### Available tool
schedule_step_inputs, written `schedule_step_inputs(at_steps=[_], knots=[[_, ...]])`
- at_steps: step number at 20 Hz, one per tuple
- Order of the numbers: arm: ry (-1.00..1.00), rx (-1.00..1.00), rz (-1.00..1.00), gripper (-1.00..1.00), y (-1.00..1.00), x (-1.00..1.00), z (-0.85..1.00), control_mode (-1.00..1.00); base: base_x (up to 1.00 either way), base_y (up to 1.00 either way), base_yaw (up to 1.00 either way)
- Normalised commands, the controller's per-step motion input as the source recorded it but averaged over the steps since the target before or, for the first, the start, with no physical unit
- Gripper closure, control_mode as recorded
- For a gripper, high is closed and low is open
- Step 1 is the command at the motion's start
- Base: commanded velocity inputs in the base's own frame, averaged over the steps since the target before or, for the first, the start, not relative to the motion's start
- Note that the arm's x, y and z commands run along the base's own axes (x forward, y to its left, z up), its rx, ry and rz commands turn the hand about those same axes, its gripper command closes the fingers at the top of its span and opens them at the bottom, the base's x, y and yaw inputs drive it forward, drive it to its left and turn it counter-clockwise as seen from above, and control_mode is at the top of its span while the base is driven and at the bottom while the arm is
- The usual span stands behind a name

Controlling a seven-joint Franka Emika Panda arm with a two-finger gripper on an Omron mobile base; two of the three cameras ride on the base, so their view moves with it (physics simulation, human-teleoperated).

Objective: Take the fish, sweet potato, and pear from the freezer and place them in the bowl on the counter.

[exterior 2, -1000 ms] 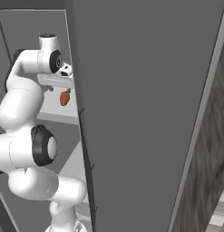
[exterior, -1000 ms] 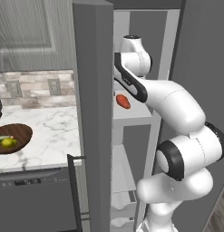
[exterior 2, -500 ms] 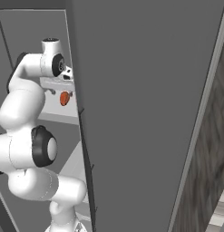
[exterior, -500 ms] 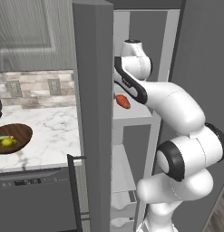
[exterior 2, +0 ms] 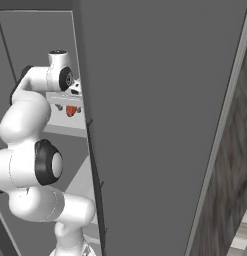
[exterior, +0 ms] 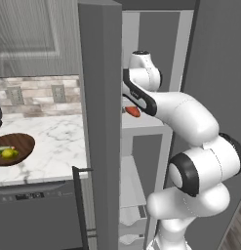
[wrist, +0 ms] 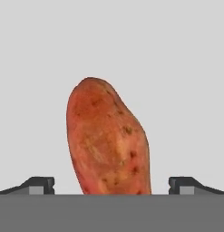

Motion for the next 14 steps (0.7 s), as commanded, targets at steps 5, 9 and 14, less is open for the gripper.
schedule_step_inputs(at_steps=[5, 9, 14], knots=[[0.0, 0.0, 0.01, -1.0, 0.0, 0.09, -0.22, -1.0, 0.0, 0.0, 0.0], [0.0, 0.0, 0.03, 1.0, 0.01, 0.07, -0.28, -1.0, 0.0, 0.0, 0.0], [0.0, 0.0, 0.06, 1.0, 0.0, 0.06, -0.34, -1.0, 0.0, 0.0, 0.0]])
